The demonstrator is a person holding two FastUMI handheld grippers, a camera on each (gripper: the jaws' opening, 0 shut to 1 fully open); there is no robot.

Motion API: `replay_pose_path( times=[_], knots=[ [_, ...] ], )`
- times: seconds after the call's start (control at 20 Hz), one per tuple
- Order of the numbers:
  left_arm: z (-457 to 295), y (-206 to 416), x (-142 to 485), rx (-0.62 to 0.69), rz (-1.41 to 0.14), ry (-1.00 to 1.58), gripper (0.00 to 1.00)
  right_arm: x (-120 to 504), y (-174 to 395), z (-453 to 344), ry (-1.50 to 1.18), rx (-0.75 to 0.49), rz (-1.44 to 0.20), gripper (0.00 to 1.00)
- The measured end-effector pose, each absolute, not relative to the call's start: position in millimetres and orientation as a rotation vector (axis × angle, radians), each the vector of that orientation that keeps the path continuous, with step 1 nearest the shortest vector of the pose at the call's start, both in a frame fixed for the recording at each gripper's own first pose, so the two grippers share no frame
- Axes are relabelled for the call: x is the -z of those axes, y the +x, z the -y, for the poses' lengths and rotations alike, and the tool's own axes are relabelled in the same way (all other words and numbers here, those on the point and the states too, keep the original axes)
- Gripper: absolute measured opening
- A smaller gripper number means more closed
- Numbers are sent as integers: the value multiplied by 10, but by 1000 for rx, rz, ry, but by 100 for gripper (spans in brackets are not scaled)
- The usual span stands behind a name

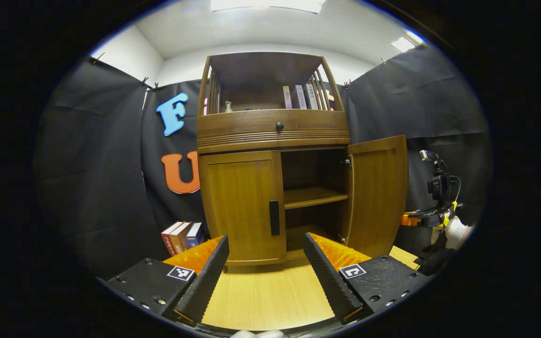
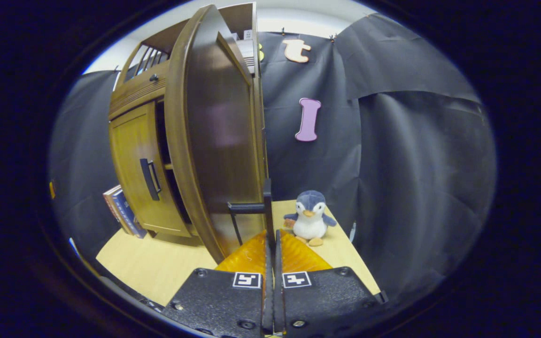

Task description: Open the right door of the double-door shoe cabinet with the right hand, and open the left door with the left hand.

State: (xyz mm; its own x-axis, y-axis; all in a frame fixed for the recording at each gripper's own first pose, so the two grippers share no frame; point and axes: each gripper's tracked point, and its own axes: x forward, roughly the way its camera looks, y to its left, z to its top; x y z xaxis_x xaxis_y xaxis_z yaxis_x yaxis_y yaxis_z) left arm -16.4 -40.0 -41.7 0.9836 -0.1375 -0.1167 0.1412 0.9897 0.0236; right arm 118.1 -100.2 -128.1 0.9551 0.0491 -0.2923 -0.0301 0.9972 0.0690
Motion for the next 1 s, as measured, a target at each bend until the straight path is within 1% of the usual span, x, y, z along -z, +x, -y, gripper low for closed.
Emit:
replay_pose_path(
  times=[0.2,0.25,0.3,0.4,0.45,0.6,0.65,0.95,1.0],
  knots=[
    [450,-132,420,111,-120,28,96,1290,1218,1155,49,-101,-299,4],
    [474,-107,424,105,-123,26,100,1288,1223,1181,45,-120,-301,4],
    [482,-91,423,92,-127,28,96,1298,1236,1240,39,-142,-303,4],
    [520,-57,401,76,-125,23,96,1283,1266,1336,9,-188,-296,4],
    [554,-41,403,70,-123,22,100,1270,1266,1366,2,-210,-297,4],
    [624,-8,406,56,-128,23,100,1269,1294,1366,-39,-276,-289,4],
    [658,-7,402,57,-131,21,96,1262,1301,1377,-61,-284,-286,4],
    [717,30,396,65,-135,29,96,1261,1289,1375,-46,-273,-280,5],
    [716,25,387,70,-132,30,100,1259,1284,1377,-50,-267,-280,5]
  ],
)
